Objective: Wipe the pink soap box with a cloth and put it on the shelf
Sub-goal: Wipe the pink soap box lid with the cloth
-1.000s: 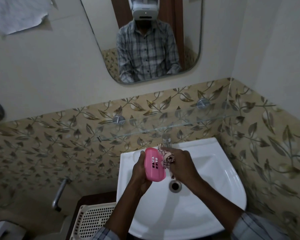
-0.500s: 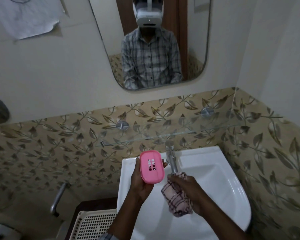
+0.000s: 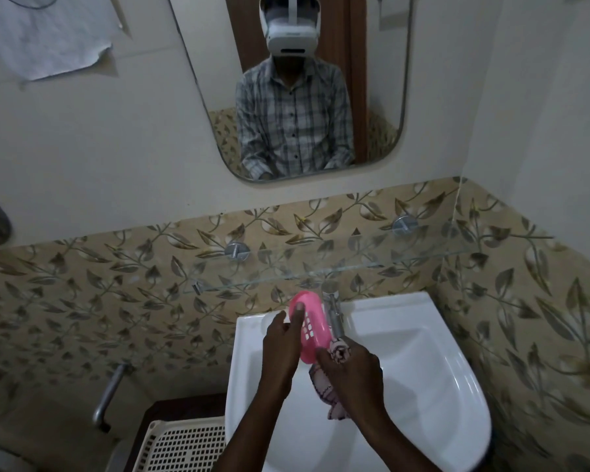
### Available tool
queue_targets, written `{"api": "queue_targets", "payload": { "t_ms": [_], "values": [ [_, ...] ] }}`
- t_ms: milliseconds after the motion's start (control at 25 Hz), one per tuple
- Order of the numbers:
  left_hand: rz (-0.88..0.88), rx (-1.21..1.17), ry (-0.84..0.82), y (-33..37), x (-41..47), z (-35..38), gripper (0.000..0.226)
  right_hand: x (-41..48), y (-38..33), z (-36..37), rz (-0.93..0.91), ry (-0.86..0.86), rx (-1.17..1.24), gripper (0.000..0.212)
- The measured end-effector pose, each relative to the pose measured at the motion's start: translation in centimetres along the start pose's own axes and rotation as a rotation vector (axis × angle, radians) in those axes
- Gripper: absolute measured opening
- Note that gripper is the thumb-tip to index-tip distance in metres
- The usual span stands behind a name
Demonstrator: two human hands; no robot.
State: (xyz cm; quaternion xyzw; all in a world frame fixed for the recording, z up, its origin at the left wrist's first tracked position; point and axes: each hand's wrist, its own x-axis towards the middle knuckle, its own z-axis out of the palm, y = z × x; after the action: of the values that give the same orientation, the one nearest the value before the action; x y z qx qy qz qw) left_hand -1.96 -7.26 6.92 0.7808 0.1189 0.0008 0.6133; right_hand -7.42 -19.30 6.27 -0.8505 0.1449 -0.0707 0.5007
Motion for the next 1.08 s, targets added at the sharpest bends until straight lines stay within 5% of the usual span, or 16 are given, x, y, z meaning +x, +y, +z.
{"api": "queue_targets", "payload": {
  "t_ms": [200,320,600,760,920,1000,1080],
  "values": [
    [-0.202,-0.147,-0.157,-0.5,0.5,0.3,0.081,-0.9,0.3,1.0,-0.229,0.018,-0.297,0.030],
    [-0.284,-0.407,-0.200,-1.1,1.2,-0.6,0.079,-0.2,0.7,0.0,-0.090,-0.110,-0.020,0.038],
    [-0.544,-1.032,-0.462,-2.0,2.5,-4.4,0.084,3.4,6.1,-4.2,0.719,-0.318,0.969,0.022],
    [-0.564,-1.025,-0.613,-2.6,2.0,-4.7,0.099,3.7,7.3,-4.2,0.710,-0.322,1.158,0.026],
    [-0.601,-0.973,-0.731,-2.9,2.0,-4.8,0.098,4.4,5.0,-3.7,0.331,-0.231,0.805,0.027],
    [-0.624,-0.950,-0.773,-2.8,2.2,-4.8,0.088,5.3,2.8,-3.8,-0.210,-0.102,0.446,0.024],
    [-0.646,-0.913,-0.763,-2.5,2.4,-4.5,0.080,6.1,1.4,-3.3,-0.952,0.025,0.067,0.025]
  ]
}}
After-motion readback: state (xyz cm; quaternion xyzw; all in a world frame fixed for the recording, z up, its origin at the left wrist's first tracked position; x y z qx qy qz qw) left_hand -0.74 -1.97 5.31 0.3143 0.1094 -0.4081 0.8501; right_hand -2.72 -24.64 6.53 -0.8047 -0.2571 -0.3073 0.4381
